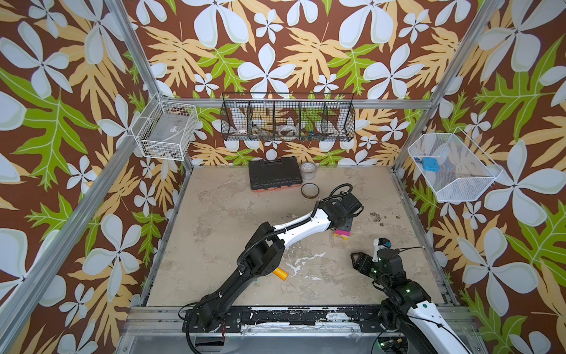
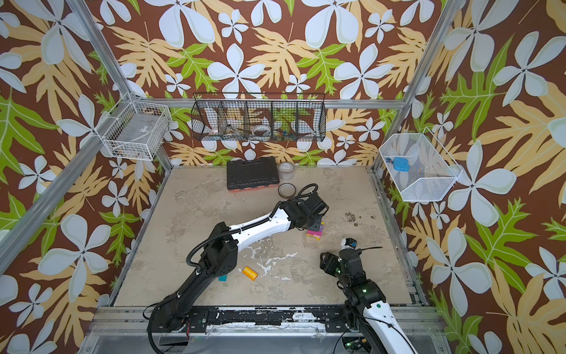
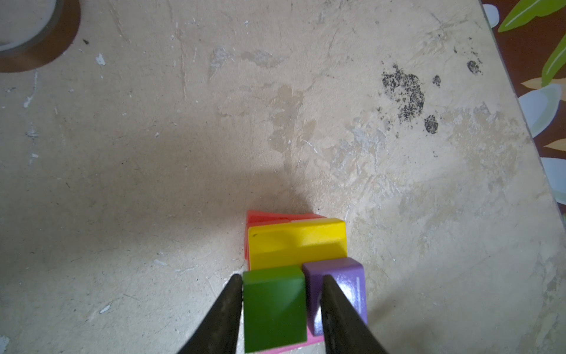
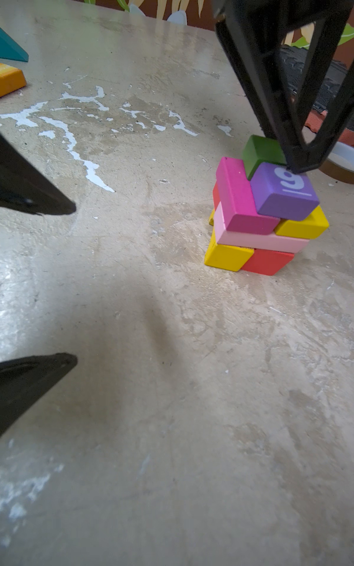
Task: Build the wood block tower
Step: 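Lower the green cube beside the purple 6 block and open the left gripper, then withdraw the left gripper toward the robot while the right gripper moves toward the orange block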
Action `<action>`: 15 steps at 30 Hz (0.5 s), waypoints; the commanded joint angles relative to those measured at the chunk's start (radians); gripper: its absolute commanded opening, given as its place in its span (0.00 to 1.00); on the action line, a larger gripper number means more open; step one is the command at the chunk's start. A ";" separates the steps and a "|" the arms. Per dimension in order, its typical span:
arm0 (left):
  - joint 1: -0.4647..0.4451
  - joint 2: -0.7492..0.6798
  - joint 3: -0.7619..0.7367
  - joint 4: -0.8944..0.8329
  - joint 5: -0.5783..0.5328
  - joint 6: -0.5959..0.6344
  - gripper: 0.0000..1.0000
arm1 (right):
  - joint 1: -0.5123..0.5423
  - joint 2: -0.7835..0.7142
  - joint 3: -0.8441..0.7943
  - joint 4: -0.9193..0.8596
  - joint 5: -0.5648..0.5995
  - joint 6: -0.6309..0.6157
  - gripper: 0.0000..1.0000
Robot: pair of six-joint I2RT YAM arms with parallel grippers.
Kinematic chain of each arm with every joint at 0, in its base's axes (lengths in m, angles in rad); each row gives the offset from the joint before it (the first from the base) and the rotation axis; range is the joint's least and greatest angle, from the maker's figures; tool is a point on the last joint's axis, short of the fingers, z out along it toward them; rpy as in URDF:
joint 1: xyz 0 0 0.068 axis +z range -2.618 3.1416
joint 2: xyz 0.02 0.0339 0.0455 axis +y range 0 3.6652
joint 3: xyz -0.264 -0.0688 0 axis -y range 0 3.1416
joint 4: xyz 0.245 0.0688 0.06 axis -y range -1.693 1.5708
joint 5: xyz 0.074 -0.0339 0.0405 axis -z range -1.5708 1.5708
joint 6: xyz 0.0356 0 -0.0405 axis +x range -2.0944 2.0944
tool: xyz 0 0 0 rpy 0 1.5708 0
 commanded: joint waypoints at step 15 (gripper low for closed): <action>-0.001 -0.018 -0.006 0.027 0.001 -0.007 0.46 | 0.001 0.000 -0.001 0.018 0.004 -0.012 0.71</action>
